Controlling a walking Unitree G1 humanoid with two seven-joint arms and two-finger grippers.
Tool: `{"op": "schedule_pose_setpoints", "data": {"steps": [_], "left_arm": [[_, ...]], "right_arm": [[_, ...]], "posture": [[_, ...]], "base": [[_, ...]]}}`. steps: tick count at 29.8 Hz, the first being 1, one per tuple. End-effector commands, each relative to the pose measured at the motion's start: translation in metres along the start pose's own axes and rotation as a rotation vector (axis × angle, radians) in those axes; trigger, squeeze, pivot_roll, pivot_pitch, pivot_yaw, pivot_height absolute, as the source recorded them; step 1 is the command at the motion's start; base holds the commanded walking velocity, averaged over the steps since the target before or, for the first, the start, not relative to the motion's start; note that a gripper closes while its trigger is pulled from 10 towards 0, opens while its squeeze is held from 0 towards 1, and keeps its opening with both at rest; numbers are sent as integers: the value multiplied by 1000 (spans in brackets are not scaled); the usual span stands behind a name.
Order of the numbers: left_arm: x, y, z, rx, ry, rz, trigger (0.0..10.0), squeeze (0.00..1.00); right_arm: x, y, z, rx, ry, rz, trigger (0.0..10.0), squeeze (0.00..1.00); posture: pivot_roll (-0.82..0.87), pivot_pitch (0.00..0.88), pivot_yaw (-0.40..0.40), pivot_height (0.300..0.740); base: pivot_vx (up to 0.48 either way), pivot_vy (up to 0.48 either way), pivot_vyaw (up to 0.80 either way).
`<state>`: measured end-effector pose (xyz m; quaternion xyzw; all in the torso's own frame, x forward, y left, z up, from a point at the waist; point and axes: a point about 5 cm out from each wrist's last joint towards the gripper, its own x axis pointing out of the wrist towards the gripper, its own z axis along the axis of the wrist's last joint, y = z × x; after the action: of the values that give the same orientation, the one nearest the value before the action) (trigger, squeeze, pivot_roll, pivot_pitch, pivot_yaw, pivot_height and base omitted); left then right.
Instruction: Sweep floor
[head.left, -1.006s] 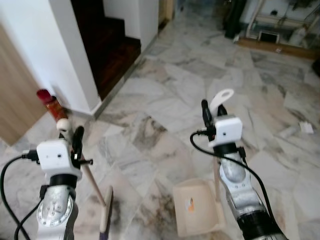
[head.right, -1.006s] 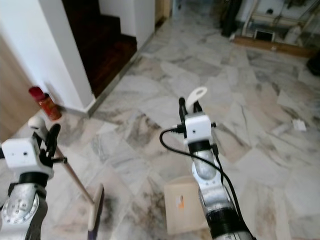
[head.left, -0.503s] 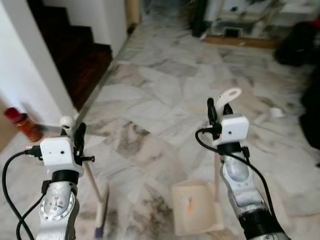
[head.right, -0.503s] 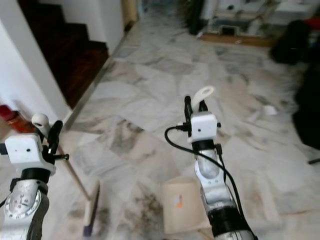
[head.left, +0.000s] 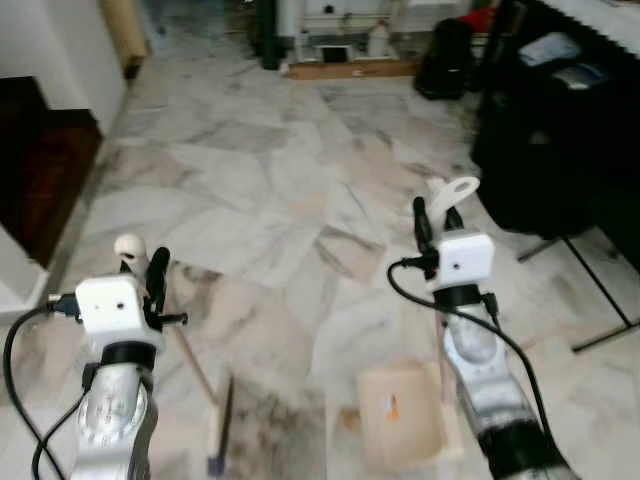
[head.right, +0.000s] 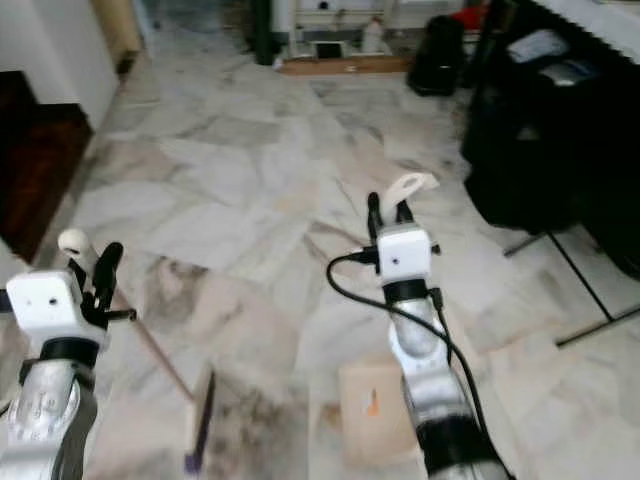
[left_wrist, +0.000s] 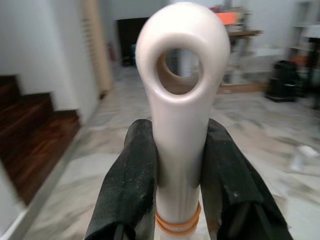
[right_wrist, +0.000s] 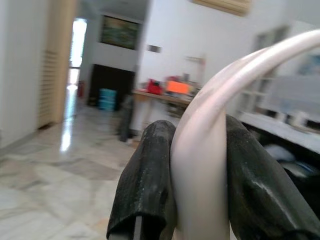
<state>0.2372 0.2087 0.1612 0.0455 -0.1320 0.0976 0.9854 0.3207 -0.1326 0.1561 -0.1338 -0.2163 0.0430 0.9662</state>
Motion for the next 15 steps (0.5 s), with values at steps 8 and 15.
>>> {"op": "schedule_pose_setpoints", "data": {"steps": [8, 15], "left_arm": [[-1, -3, 3, 4, -20, -17, 10000, 0], [0, -3, 3, 2, -21, -21, 10000, 0]], "right_arm": [[0, -3, 5, 13, -25, -15, 10000, 0], [-2, 0, 6, 9, -40, 7, 10000, 0]], "posture": [[15, 78, 34, 740], [13, 59, 34, 740]], "base": [[0, 0, -800], [0, 0, -350]]}}
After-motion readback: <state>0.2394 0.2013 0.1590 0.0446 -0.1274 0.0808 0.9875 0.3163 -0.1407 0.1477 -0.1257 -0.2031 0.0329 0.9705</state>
